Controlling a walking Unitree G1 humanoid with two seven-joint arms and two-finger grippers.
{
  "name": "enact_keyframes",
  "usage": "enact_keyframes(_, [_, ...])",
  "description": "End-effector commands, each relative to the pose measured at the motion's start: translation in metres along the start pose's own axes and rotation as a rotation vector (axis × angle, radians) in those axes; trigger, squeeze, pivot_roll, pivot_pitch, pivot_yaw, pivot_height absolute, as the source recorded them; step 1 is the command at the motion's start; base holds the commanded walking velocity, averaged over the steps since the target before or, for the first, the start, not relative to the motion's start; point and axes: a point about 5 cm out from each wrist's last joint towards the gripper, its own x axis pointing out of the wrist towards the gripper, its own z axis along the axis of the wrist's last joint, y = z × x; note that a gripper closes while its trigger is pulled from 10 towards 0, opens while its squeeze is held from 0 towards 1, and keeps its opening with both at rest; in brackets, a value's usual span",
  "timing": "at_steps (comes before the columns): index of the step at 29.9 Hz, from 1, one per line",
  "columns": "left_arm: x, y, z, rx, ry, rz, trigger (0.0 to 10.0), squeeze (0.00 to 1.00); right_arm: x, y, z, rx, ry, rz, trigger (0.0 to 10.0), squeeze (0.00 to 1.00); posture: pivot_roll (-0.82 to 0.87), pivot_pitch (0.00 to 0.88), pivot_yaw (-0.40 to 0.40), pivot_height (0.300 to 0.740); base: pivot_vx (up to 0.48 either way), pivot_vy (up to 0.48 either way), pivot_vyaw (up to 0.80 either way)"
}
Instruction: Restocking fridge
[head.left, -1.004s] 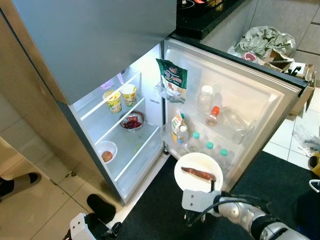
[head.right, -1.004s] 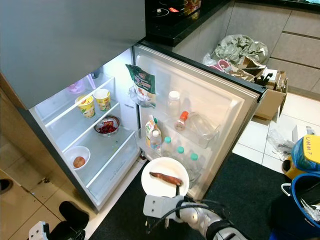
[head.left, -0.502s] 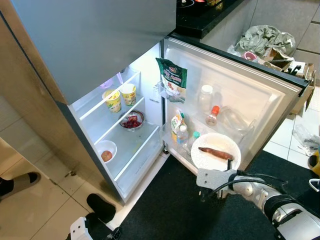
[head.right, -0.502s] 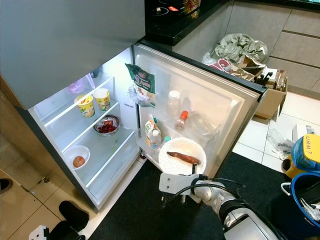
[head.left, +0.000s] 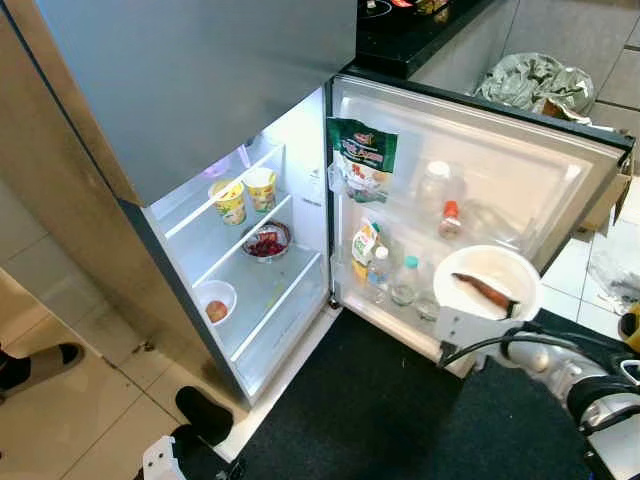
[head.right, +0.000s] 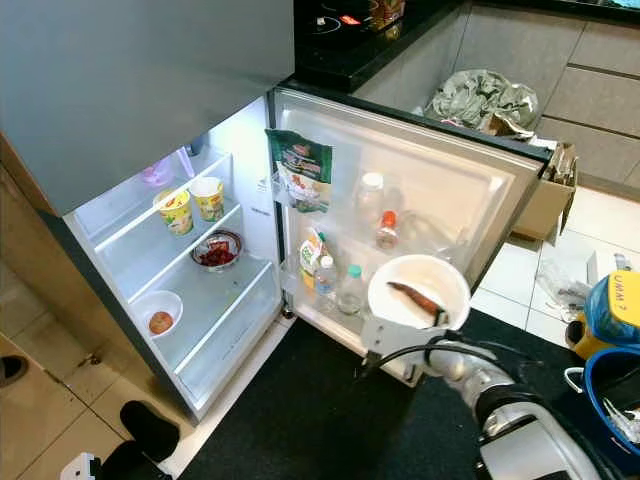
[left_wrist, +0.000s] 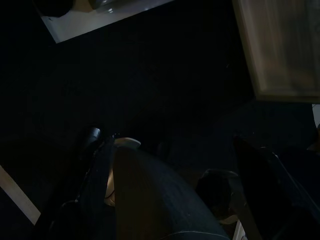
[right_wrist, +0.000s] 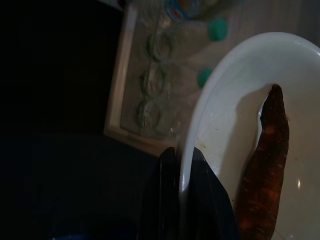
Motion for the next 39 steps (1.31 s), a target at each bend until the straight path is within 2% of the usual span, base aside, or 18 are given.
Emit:
enact_keyframes(1, [0.0, -0.001, -0.009, -0.007, 0.026, 0.003, 10.0, 0.0, 0.001, 0.003, 0.004, 0.033, -0.017, 0.002, 10.0, 0.0, -0.02, 0.024, 0.01, 0.74, 0.0, 0.0, 0.0])
enact_keyframes(3, [-0.001, -0.001, -0.009, -0.007, 0.028, 0.005, 10.0, 0.0, 0.002, 0.006, 0.007, 0.031, -0.026, 0.009, 10.0, 0.0, -0.02, 0.024, 0.01, 0.74, 0.0, 0.0, 0.0])
enact_keyframes(4, [-0.001, -0.001, -0.009, -0.006, 0.029, 0.006, 10.0, 0.0, 0.004, 0.013, 0.014, 0.049, -0.057, 0.027, 10.0, 0.0, -0.03, 0.026, 0.009, 0.74, 0.0, 0.0, 0.0])
enact_keyframes(6, [0.0, -0.002, -0.011, 0.003, 0.035, 0.008, 10.0, 0.0, 0.008, 0.035, 0.034, 0.142, -0.144, 0.055, 10.0, 0.0, -0.03, 0.026, 0.009, 0.74, 0.0, 0.0, 0.0])
enact_keyframes(9, [0.0, -0.003, -0.011, 0.012, 0.039, 0.009, 10.0, 0.0, 0.009, 0.044, 0.042, 0.179, -0.177, 0.072, 10.0, 0.0, -0.03, 0.026, 0.009, 0.74, 0.0, 0.0, 0.0])
enact_keyframes(12, [0.001, -0.003, -0.011, 0.068, 0.041, 0.03, 10.0, 0.0, 0.01, 0.076, 0.055, 0.27, -0.193, 0.124, 10.0, 0.0, -0.02, 0.026, 0.01, 0.74, 0.0, 0.0, 0.51])
enact_keyframes(13, [0.001, -0.003, -0.011, 0.068, 0.041, 0.03, 10.0, 0.0, 0.01, 0.076, 0.055, 0.27, -0.193, 0.124, 10.0, 0.0, -0.02, 0.026, 0.01, 0.74, 0.0, 0.0, 0.77])
enact_keyframes(15, [0.003, -0.004, -0.009, 0.115, 0.029, 0.063, 10.0, 0.0, 0.008, 0.099, 0.055, 0.302, -0.161, 0.168, 10.0, 0.0, -0.02, 0.017, 0.004, 0.74, 0.0, 0.0, 0.77])
enact_keyframes(16, [0.003, -0.004, -0.009, 0.115, 0.029, 0.063, 10.0, 0.0, 0.008, 0.099, 0.055, 0.302, -0.161, 0.168, 10.0, 0.0, -0.02, 0.017, 0.004, 0.74, 0.0, 0.0, 0.77])
enact_keyframes(17, [0.004, -0.005, -0.008, 0.129, 0.026, 0.075, 10.0, 0.0, 0.005, 0.116, 0.047, 0.313, -0.116, 0.201, 10.0, 0.0, -0.02, 0.011, 0.003, 0.74, 0.0, 0.0, 0.77])
enact_keyframes(20, [0.004, -0.006, -0.008, 0.132, 0.027, 0.076, 10.0, 0.0, 0.004, 0.121, 0.045, 0.316, -0.101, 0.21, 10.0, 0.0, -0.02, 0.011, 0.003, 0.74, 0.0, 0.0, 0.77])
enact_keyframes(23, [0.008, -0.013, -0.011, 0.162, 0.033, 0.065, 10.0, 0.0, -0.005, 0.144, 0.019, 0.331, 0.005, 0.251, 10.0, 0.0, -0.02, 0.0, 0.006, 0.74, 0.0, 0.0, 0.78])
enact_keyframes(26, [0.01, -0.016, -0.012, 0.182, 0.045, 0.054, 10.0, 0.0, -0.008, 0.147, 0.007, 0.341, 0.047, 0.25, 10.0, 0.0, -0.03, 0.005, 0.013, 0.74, 0.0, 0.0, 0.78])
enact_keyframes(29, [0.013, -0.021, -0.01, 0.244, 0.067, 0.049, 10.0, 0.0, -0.008, 0.138, -0.004, 0.351, 0.076, 0.22, 10.0, 0.0, -0.01, 0.007, 0.005, 0.74, 0.0, 0.0, 0.78])
enact_keyframes(30, [0.013, -0.021, -0.01, 0.244, 0.067, 0.049, 10.0, 0.0, -0.008, 0.138, -0.004, 0.351, 0.076, 0.22, 10.0, 0.0, -0.01, 0.007, 0.005, 0.74, 0.0, 0.0, 0.78])
enact_keyframes(32, [0.019, -0.027, 0.004, 0.244, 0.032, 0.026, 10.0, 0.0, -0.007, 0.128, -0.006, 0.358, 0.084, 0.185, 10.0, 0.0, 0.0, 0.002, -0.017, 0.74, 0.0, 0.0, 0.77])
enact_keyframes(36, [0.021, -0.03, 0.014, 0.24, 0.002, 0.02, 10.0, 0.0, -0.005, 0.124, -0.005, 0.353, 0.086, 0.179, 10.0, 0.0, 0.0, 0.001, -0.029, 0.74, 0.0, 0.0, 0.78])
enact_keyframes(39, [0.02, -0.027, 0.011, 0.247, 0.024, 0.04, 10.0, 0.0, -0.003, 0.128, 0.006, 0.27, 0.065, 0.226, 10.0, 0.0, -0.02, 0.005, -0.019, 0.74, 0.0, 0.0, 0.78])
